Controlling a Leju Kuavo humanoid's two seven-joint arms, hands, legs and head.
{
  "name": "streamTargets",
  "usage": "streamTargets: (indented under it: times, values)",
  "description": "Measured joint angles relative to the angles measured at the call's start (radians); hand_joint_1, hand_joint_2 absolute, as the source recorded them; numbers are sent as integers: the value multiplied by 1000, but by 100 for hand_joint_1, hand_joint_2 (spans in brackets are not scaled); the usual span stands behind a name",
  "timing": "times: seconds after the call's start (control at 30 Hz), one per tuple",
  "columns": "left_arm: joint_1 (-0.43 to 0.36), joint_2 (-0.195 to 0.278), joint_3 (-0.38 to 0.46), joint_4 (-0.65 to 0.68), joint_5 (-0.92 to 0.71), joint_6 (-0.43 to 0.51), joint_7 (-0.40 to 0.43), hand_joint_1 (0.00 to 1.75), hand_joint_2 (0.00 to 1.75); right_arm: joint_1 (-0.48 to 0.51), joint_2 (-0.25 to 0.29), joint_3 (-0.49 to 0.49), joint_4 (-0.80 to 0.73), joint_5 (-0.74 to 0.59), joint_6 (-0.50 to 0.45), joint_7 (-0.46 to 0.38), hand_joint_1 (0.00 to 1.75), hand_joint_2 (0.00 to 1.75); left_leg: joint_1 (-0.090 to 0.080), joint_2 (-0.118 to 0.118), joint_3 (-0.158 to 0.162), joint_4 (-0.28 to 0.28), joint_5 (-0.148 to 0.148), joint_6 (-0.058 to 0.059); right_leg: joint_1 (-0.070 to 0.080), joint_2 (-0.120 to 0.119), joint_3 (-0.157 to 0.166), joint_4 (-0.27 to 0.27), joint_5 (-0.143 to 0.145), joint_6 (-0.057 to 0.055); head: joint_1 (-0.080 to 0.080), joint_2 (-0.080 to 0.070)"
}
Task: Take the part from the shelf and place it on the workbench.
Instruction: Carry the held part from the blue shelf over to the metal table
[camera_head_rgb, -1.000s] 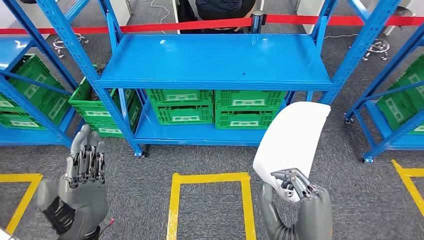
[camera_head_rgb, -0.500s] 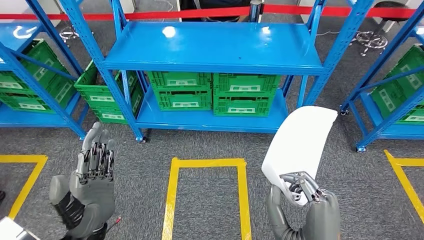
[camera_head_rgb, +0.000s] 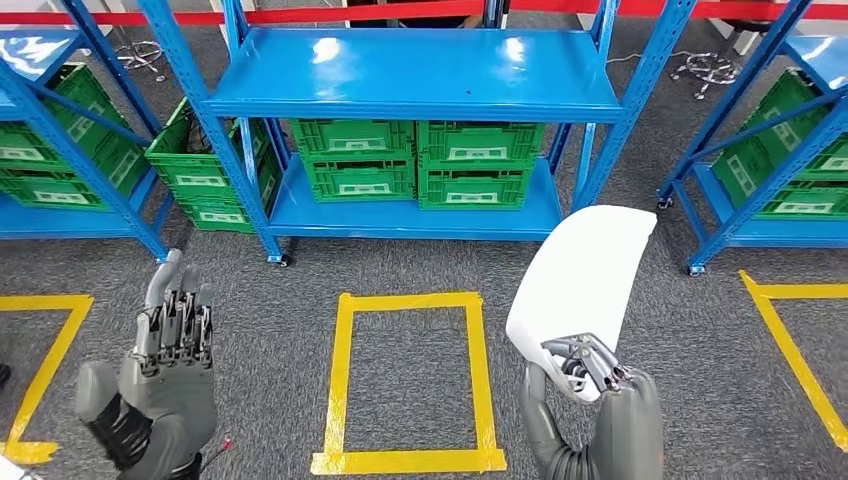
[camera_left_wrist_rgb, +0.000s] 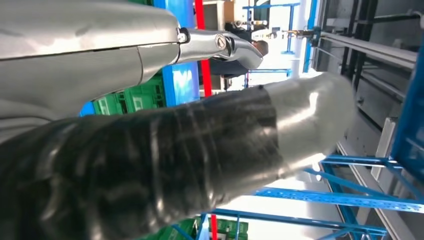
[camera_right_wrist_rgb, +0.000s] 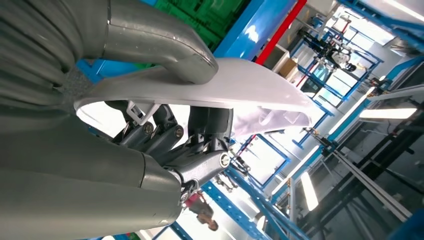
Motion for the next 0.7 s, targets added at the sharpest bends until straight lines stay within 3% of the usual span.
streamTargets:
  times: [0.03,0.13,0.17,0.2,0.23,0.27,0.3,0.37,0.4,0.43,0.5,0.53,0.57,0.63,0.67,0.7]
  values:
    - [-2,-1,0,0,0,-1,3,0,0,-1,-1,-2,0,-4,0,3,175,175,1,2,-11,-5,11,10,0,0,-10,18,-28,3,4,0]
    - [-5,-6,-1,0,-1,-3,10,0,0,-3,-7,-8,0,-12,0,11,175,175,-5,7,-51,-3,49,30,3,1,-44,175,-182,2,26,0]
    - [-5,-7,-2,0,-1,-3,11,0,0,-4,-9,-9,0,-14,0,13,175,175,-9,8,-67,1,62,32,6,1,-46,236,-206,2,31,0]
    - [-5,-8,-2,0,-1,-3,13,0,0,-5,-11,-10,0,-16,0,14,175,175,-12,9,-86,6,77,34,8,1,-39,276,-200,0,36,0]
    - [-6,-9,-2,0,-2,-3,13,0,0,-6,-13,-11,0,-19,-1,15,175,175,-16,9,-108,14,91,34,10,1,-21,289,-172,-4,39,0]
    - [-6,-10,-2,1,-3,-3,14,0,0,-6,-15,-12,0,-20,-1,16,175,175,-19,9,-131,22,103,34,14,1,10,271,-139,-9,42,0]
    - [-6,-12,-2,1,-4,-3,13,0,0,-7,-17,-12,0,-22,-1,17,175,175,-21,10,-153,30,115,33,18,1,58,216,-122,-17,45,0]
    - [-8,-16,-2,0,-7,-3,12,0,0,-9,-19,-13,-3,-25,-1,17,175,175,-26,10,-185,46,136,29,27,1,163,66,-144,-31,48,0]
    - [-9,-17,-2,0,-10,-3,11,0,0,-10,-21,-14,-4,-26,-1,16,175,175,-26,12,-195,49,147,25,30,1,194,9,-165,-36,48,0]
    - [-10,-18,-3,0,-12,-3,11,0,0,-11,-22,-15,-5,-28,-1,16,175,175,-25,13,-200,50,158,20,33,0,205,-21,-174,-39,48,0]
    - [-11,-18,-3,1,-17,-3,10,0,0,-12,-23,-18,-6,-33,-1,16,175,175,-22,12,-208,50,167,8,31,-2,189,-35,-160,-47,50,0]
    - [-12,-19,-3,1,-19,-3,10,0,0,-13,-24,-20,-6,-37,-1,16,175,175,-21,9,-215,62,144,0,28,-4,180,-39,-147,-52,50,0]
    - [-12,-19,-4,1,-20,-3,10,0,0,-13,-24,-22,-6,-41,0,14,175,175,-18,5,-224,91,102,-8,23,-5,170,-42,-133,-57,47,0]
    - [-12,-19,-5,1,-20,-2,10,0,0,-13,-25,-24,-5,-48,0,11,175,175,-7,2,-244,201,-8,-25,19,-7,142,-42,-107,-60,36,0]
    - [-12,-19,-5,1,-21,-2,10,0,0,-13,-25,-25,-5,-50,0,9,175,175,-1,2,-249,262,-38,-32,17,-7,129,-41,-93,-58,30,0]
    - [-12,-18,-5,1,-21,-1,10,0,0,-13,-25,-26,-5,-52,0,8,175,175,5,2,-246,309,-40,-38,14,-7,113,-39,-78,-54,25,0]
